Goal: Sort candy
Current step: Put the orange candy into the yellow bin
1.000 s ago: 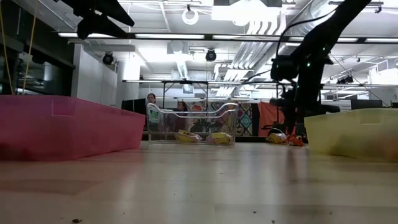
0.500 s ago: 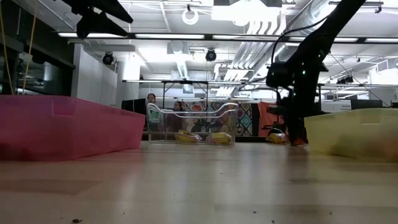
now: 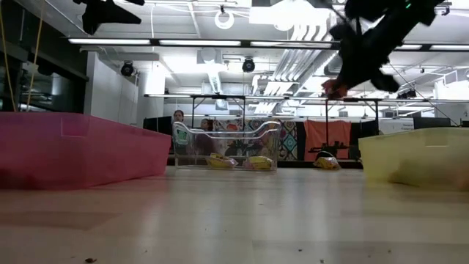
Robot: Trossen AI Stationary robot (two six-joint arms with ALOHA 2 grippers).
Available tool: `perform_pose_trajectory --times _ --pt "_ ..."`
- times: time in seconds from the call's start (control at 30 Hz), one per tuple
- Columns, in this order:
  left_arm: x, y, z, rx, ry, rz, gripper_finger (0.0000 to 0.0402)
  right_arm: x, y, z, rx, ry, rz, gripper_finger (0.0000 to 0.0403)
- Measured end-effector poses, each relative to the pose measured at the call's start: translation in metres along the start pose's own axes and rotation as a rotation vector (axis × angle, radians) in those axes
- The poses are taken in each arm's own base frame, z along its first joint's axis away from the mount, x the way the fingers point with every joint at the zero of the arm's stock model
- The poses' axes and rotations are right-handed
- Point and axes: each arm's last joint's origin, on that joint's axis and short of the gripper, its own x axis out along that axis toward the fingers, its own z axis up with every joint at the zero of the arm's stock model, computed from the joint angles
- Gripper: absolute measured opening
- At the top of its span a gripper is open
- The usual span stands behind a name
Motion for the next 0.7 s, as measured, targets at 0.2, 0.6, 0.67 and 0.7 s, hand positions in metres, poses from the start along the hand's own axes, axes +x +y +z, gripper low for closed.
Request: perform_pose_trajectory --times 0.2,0.6,0.67,0.7 --pt "0.003 -0.003 -0.002 0.029 0.040 -0.041 0.0190 -0.008 0.032 -0.068 0.016 0.223 -0.003 0.0005" --pt "0.014 -0.008 -0.008 0.077 0.102 -0.068 0.0190 -0.009 0.034 -0.149 0.134 0.268 -0.359 0.0012" --pt "0.016 -0.009 -0.009 0.062 0.109 -0.063 0.0190 -0.007 0.033 -0.149 0.126 0.262 -0.378 0.0020" --pt "0.016 -0.009 -0.009 0.056 0.112 -0.061 0.0190 -0.006 0.033 -0.149 0.111 0.264 -0.378 0.0025"
